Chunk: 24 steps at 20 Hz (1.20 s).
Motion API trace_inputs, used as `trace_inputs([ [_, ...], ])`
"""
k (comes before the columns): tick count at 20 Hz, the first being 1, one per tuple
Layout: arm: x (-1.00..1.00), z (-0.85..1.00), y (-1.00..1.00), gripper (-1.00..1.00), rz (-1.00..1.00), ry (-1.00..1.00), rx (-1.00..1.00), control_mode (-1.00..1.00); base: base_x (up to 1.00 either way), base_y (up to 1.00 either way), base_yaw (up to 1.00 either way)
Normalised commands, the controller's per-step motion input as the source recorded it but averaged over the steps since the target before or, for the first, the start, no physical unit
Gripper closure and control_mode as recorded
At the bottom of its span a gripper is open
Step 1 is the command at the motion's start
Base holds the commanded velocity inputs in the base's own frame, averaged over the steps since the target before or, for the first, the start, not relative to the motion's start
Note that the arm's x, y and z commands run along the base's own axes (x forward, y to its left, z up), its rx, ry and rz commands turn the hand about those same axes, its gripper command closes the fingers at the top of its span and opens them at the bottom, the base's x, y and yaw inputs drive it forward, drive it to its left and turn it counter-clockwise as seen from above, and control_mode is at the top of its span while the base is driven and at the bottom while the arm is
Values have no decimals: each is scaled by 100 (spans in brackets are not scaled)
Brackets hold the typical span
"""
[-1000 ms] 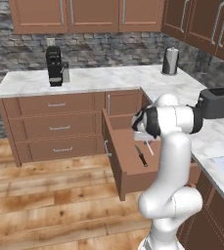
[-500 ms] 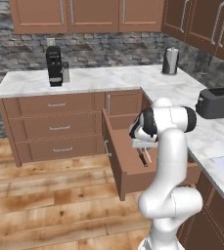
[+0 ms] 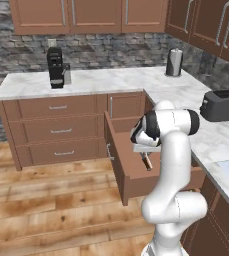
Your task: Pick up the metallic utensils from the counter and place them in the open drawer. Make sure not to pick up any wooden utensils.
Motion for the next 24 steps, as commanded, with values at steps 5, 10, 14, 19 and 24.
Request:
trace_inputs([
  [5,0,2,0,-100,0,0,0,-100,0,0,0],
  [10,4,17,0,-100,0,0,-2,-100,0,0,0],
  [14,0,90,0,-100,0,0,1,-100,0,0,0],
  [19,-1,100,0,-100,0,0,2,-100,0,0,0],
  [24,-22,100,0,-100,1,0,1,-100,0,0,0],
])
